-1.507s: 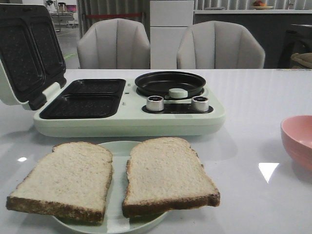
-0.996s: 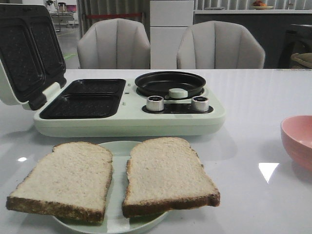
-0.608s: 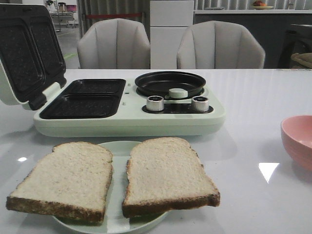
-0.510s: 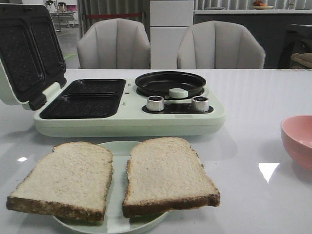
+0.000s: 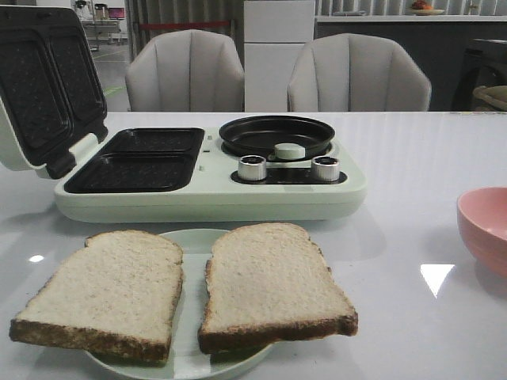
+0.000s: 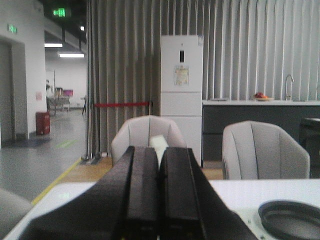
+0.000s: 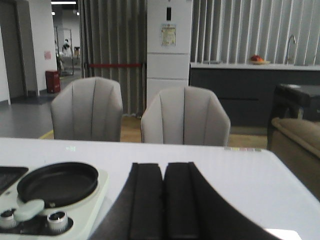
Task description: Make breakfast with bread and shrimp
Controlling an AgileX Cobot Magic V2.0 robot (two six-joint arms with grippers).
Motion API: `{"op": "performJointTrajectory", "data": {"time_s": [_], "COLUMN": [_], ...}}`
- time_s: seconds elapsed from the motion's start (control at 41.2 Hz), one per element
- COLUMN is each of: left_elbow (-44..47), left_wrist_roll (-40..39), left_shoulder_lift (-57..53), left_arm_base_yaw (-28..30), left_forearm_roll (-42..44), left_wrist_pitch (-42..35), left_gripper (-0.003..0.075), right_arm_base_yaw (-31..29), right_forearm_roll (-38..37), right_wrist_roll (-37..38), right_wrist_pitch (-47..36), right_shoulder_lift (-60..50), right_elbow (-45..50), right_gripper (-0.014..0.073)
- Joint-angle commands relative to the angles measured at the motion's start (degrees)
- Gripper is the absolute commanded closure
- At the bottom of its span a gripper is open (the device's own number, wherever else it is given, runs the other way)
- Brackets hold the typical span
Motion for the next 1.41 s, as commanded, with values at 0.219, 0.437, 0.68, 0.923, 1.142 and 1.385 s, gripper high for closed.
{"op": "performJointTrajectory", "data": {"time_s": [0.219,0.437,0.68,0.923,1.142,1.385], "left_elbow": [-18.78,-21.91,-20.33,-16.81,-15.64,-15.64], "left_wrist_roll": [-0.53,-0.53,-0.53,-0.53,-0.53,-0.53], "left_shoulder_lift": [9.62,17.21,22.35,23.34,23.81,26.28], "left_arm_base_yaw": [-0.1,-0.1,-0.1,-0.1,-0.1,-0.22], "left_forearm_roll": [1.15,1.15,1.15,0.66,0.66,0.19], "left_wrist_pitch": [9.21,18.87,26.68,26.63,26.78,26.66], "left_gripper": [0.0621,0.0621,0.0621,0.0621,0.0585,0.0181], "right_arm_base_yaw": [-0.32,-0.32,-0.32,-0.32,-0.32,-0.32], "right_forearm_roll": [0.22,0.22,0.22,0.22,0.22,0.22], "right_wrist_roll": [-0.01,-0.01,-0.01,-0.01,-0.07,-0.07], "right_wrist_pitch": [3.58,11.34,18.52,20.54,20.34,19.13], "right_shoulder_lift": [10.74,20.22,29.83,36.27,37.39,37.51], "right_elbow": [-13.91,-16.81,-16.81,-16.81,-16.81,-16.81], "right_gripper": [0.0587,0.0587,0.0587,0.0587,0.0526,0.0065]}}
